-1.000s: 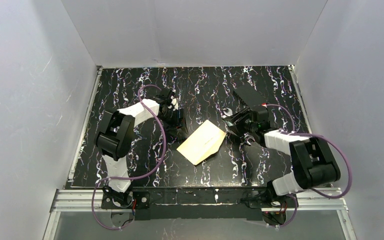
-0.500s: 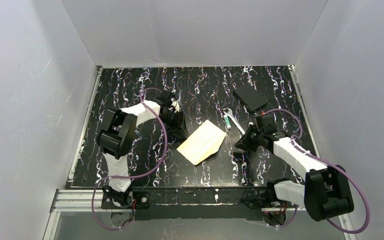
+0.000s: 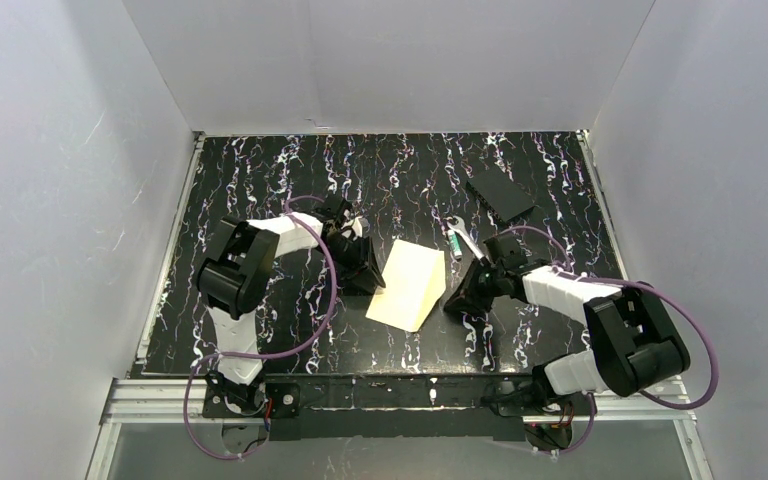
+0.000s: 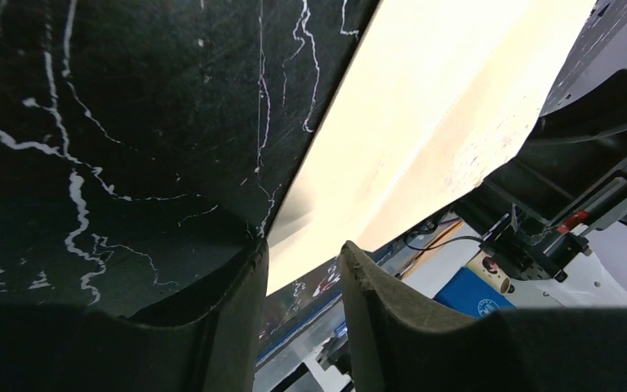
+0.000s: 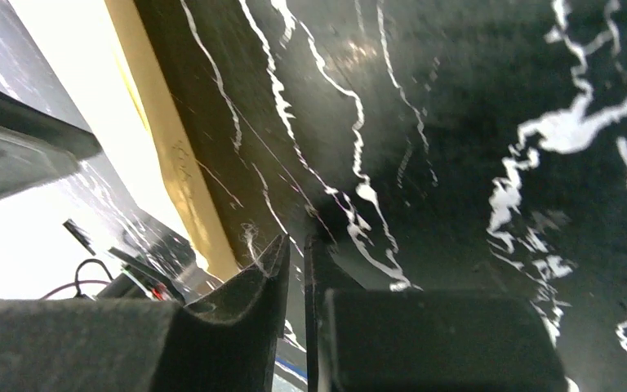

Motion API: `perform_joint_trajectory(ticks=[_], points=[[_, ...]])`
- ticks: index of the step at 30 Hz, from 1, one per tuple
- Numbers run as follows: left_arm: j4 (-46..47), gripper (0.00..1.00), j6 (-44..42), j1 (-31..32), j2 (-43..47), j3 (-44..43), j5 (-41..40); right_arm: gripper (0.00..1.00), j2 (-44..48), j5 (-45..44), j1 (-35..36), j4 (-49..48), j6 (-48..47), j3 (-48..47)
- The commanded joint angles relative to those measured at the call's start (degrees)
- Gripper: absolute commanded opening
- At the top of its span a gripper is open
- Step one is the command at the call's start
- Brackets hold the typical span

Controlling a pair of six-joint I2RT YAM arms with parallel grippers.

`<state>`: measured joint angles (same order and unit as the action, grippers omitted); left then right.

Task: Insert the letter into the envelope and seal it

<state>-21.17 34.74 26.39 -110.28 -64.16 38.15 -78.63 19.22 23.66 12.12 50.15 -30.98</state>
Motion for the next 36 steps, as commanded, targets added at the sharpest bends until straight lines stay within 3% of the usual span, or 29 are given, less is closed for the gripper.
perform_joint_trajectory(ticks=[1,7,23,29,36], points=[[-1.5,0.37,-0.4,0.8,1.8,2.3,-2.2,0.21,-0.5,-0.6,0.6,-10.6,6.8,-1.6],[-2.9,0.32,1.3,1.3,0.9,2.0,-5.2,0.16,-5.0,1.0,1.1,-15.0,8.0,-5.2],[-5.8,0.23,2.8,2.3,-4.8,-3.6,-12.3,0.18,-14.7,0.6,6.6,-22.1,8.1,-11.8],[-5.8,0.22,2.7,2.3,-4.9,-3.7,-12.4,0.17,-17.6,-2.0,7.7,-19.2,8.4,-14.4],[-5.3,0.22,2.6,2.3,-4.3,-4.4,-10.6,0.17,-19.1,-8.2,9.6,-8.0,4.5,-18.9]])
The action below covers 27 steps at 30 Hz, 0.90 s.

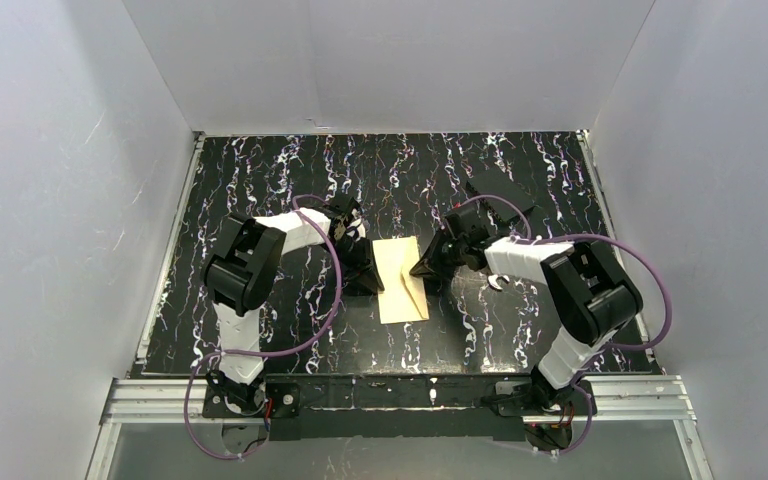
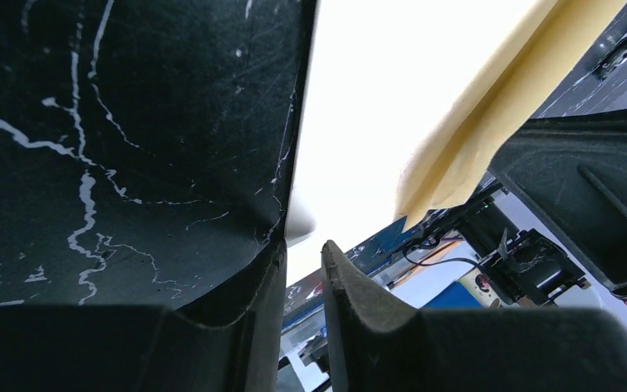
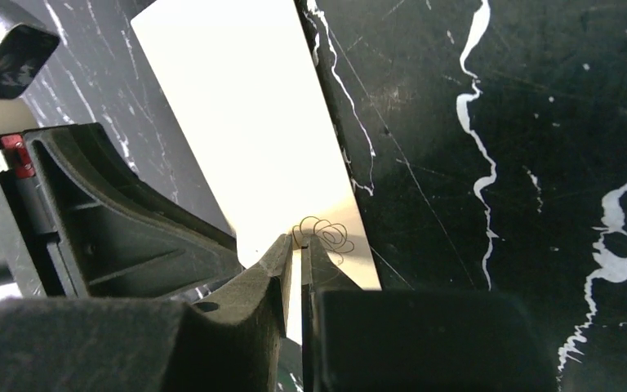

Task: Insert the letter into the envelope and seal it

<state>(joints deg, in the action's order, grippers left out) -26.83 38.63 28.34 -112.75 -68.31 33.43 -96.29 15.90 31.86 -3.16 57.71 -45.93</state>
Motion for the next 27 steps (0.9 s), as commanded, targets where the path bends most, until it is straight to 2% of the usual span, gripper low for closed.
perform_joint_trajectory(ticks=[1,8,13,16,23,27], points=[[0.5,0.22,-1.3,0.4,-1.9,-0.3,-5.6,0.17,-1.8,-5.7,2.0,8.2,-3.8,-4.6],[1.7,0.21,-0.2,0.4,-1.7,-0.5,-4.0,0.18,-5.0,-15.2,8.6,17.4,-9.9,-11.5],[2.5,0.17,0.6,0.1,-1.0,-0.6,-3.0,0.20,-8.8,-27.7,13.7,28.0,-14.4,-18.0],[0.8,0.16,0.0,-0.4,0.2,-2.2,-3.7,0.20,-11.2,-32.0,15.6,32.7,-15.8,-19.6],[-0.9,0.11,-0.7,-2.8,4.0,-5.9,-0.9,0.18,-13.2,-32.3,17.4,31.4,-17.3,-16.9],[6.3,0.10,0.9,-3.2,3.4,-6.4,3.3,0.23,-13.9,-32.4,18.1,28.7,-18.8,-14.0]])
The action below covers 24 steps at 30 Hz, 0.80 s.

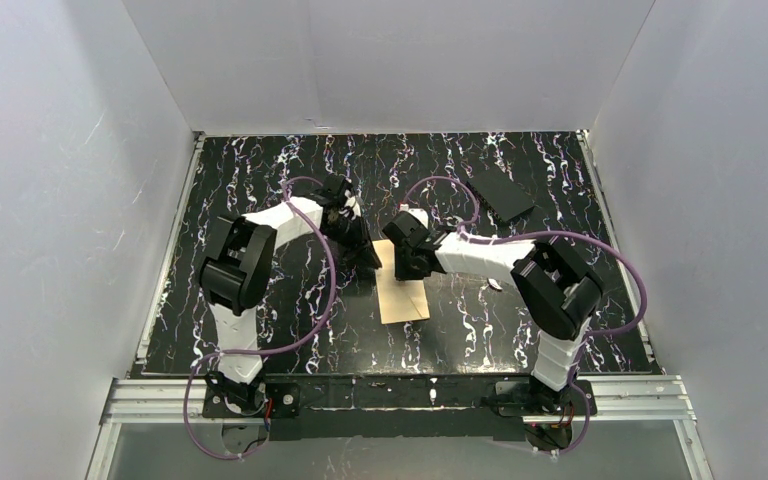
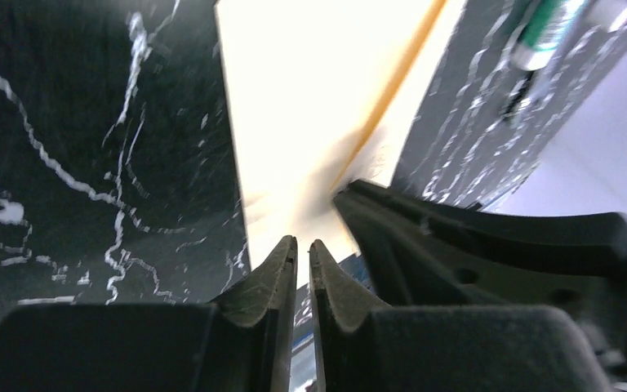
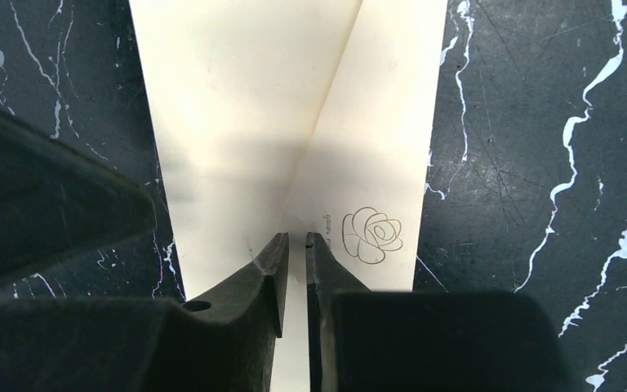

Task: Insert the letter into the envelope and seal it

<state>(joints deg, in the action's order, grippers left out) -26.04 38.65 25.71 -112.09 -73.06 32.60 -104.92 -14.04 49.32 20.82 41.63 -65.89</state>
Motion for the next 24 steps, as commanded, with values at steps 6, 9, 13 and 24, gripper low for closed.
perform_joint_trajectory(ticks=[6,9,13,24], points=[[13.4,0.01,3.8,0.5,-6.8,-2.3,2.6,0.23,-6.3,-7.1,3.0,2.2,-4.6,9.9],[14.3,0.00,4.0,0.5,-8.9,-2.0,0.5,0.24,-6.0,-8.0,3.9,1.5,-4.8,11.3],[11.8,0.00,5.1,0.5,-9.8,-0.8,-3.2,0.14,-5.2,-6.8,4.9,1.7,-4.8,12.4],[10.1,0.00,10.5,0.5,-10.4,1.2,-8.9,0.08,-2.3,-4.0,10.0,2.9,-7.8,17.7]])
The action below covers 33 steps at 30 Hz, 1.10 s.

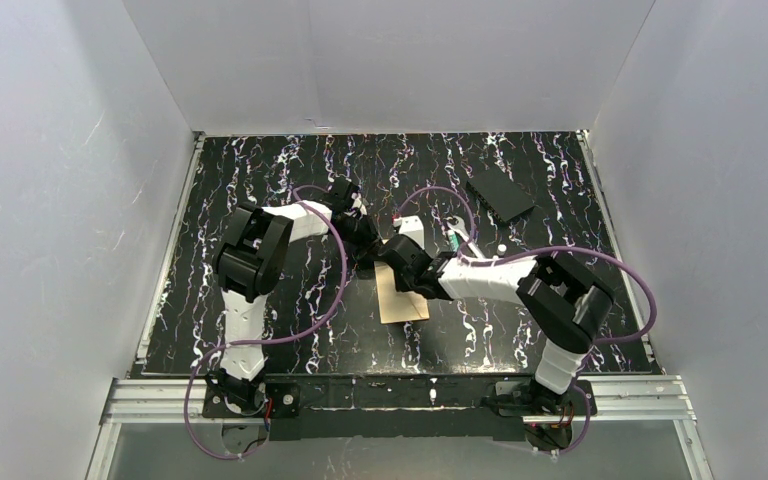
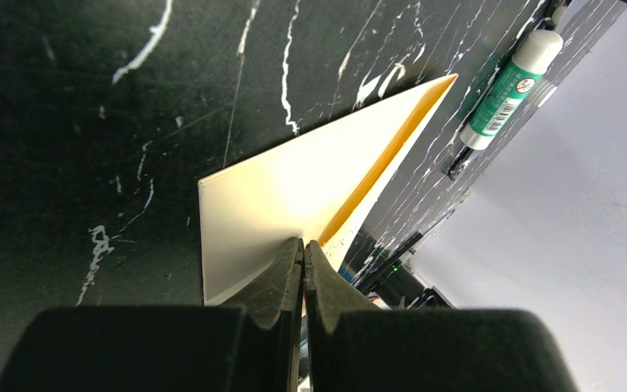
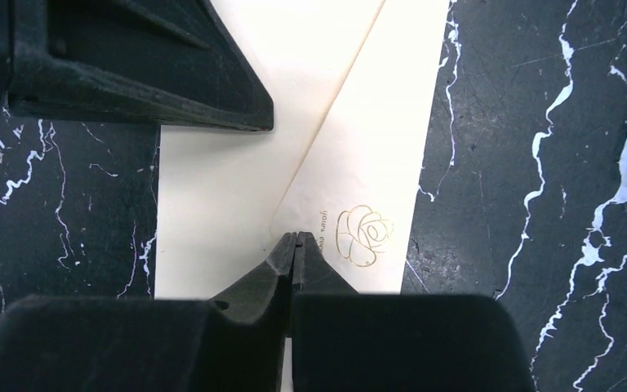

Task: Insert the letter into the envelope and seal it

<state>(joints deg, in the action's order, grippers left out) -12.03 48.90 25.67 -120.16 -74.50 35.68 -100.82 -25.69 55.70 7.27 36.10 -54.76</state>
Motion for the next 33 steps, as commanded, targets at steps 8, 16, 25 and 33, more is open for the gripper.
perform_joint_trajectory(ticks=[8,16,25,33], points=[[-4.9,0.00,1.1,0.5,-3.0,1.8,-12.5,0.10,-4.0,7.0,5.9,22.3,1.0,8.6],[-5.1,0.00,0.7,0.3,-3.7,1.6,-12.3,0.09,0.6,9.4,6.0,26.0,1.8,9.3],[-5.2,0.00,-2.5,0.3,-3.2,2.1,-11.5,0.19,4.8,6.0,-0.5,29.3,1.1,-8.7],[-5.9,0.00,-4.6,0.3,-4.4,2.3,-9.4,0.28,0.7,2.3,-2.7,25.5,2.1,-18.1]])
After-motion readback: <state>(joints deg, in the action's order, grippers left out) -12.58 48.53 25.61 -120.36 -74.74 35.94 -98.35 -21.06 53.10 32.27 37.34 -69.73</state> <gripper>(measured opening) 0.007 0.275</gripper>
